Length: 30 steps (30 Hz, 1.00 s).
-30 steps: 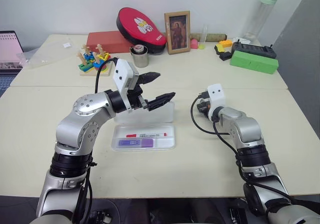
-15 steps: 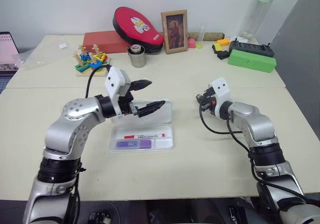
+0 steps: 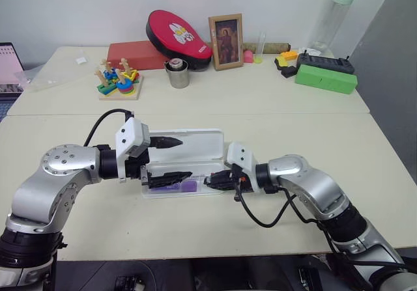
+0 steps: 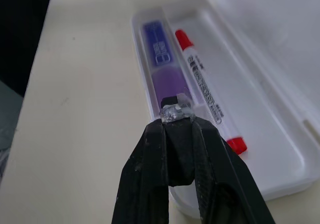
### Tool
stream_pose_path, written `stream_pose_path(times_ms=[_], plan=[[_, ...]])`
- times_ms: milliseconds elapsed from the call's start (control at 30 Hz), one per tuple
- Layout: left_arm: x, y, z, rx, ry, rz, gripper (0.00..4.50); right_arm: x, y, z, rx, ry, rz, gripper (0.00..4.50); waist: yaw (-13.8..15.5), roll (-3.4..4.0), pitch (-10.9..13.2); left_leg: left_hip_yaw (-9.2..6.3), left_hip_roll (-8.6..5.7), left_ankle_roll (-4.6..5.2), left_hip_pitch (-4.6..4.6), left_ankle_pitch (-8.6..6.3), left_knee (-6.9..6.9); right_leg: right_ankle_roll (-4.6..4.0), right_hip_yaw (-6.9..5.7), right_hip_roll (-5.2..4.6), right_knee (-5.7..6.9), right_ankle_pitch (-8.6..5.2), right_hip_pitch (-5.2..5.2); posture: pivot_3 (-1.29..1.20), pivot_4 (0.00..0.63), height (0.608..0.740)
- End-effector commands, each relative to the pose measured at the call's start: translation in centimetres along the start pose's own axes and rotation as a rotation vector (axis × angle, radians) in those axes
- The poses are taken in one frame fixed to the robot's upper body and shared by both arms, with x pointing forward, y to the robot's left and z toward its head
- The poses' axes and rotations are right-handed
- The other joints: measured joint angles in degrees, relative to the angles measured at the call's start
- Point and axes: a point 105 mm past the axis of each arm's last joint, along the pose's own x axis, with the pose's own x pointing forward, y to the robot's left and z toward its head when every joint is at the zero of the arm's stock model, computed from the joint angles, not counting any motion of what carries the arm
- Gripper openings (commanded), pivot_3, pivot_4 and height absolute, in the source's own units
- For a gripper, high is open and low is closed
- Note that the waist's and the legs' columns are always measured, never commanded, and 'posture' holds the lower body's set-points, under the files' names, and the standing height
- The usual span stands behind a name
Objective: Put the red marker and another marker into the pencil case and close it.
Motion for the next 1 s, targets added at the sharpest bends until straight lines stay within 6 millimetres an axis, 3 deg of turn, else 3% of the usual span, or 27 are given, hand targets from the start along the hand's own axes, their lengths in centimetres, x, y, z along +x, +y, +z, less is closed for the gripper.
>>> stream_pose_path(times_ms=[33,100,167,433,633,833,900,1000], plan=[[0.0,-0.1,1.7,0.057,-0.039,0.01,4.5,0.2,-0.8,0.6,-0.046,0.002,-0.026,0.31,0.0,0.0,0.0,0.0,0.0,0.0,0.0,0.0,0.0,-0.01,0.0,0.0,0.0,0.0,0.0,0.0,0.15,0.74],[0.0,-0.2,1.8,0.057,-0.043,0.009,4.5,0.3,-1.1,0.6,-0.046,0.006,-0.039,0.31,0.0,0.0,0.0,0.0,0.01,0.0,0.0,0.0,-0.02,-0.02,0.0,0.0,0.0,-0.01,0.0,0.0,0.15,0.74],[0.1,-0.3,1.9,0.056,-0.047,0.005,4.5,0.2,-1.3,0.6,-0.048,0.004,-0.042,1.03,-0.1,0.0,0.0,0.0,0.01,0.0,0.01,0.0,-0.02,-0.02,0.0,0.01,0.01,-0.01,0.0,0.0,0.15,0.74],[0.6,-0.9,2.1,0.051,-0.057,-0.023,4.5,-0.2,-1.1,1.1,-0.054,-0.022,-0.026,2.85,-0.1,0.0,0.0,0.0,0.01,0.0,0.01,0.0,-0.01,-0.02,-0.01,0.01,0.01,-0.01,0.0,0.0,0.15,0.74],[0.7,-1.1,2.2,0.048,-0.063,-0.017,4.5,-1.0,-1.5,2.7,-0.068,-0.088,-0.039,4.37,-0.1,0.0,0.0,0.0,0.01,0.0,0.01,0.0,-0.01,-0.02,-0.01,0.01,0.01,-0.01,0.0,0.0,0.15,0.74],[-1.1,-0.4,2.9,0.006,-0.117,0.124,4.5,-3.7,-1.5,7.6,-0.063,-0.327,0.018,4.47,-0.2,0.0,0.0,0.0,0.02,0.0,0.0,0.0,-0.02,-0.03,0.01,0.01,0.02,0.0,0.0,0.0,0.15,0.74],[-2.6,-0.2,2.9,-0.031,-0.153,0.232,4.5,-4.4,-3.7,10.9,-0.043,-0.442,-0.06,4.47,-0.3,0.0,0.0,-0.01,0.03,0.0,0.01,0.0,-0.02,-0.04,-0.01,0.02,0.06,0.0,0.0,0.0,0.15,0.74],[-4.2,-0.1,2.7,-0.068,-0.184,0.354,4.5,-4.3,-6.9,13.1,-0.023,-0.451,-0.185,4.1,-0.7,0.01,0.0,0.05,0.05,0.0,0.1,0.0,-0.01,-0.04,0.05,0.03,0.18,0.0,-0.01,0.0,0.15,0.74]])
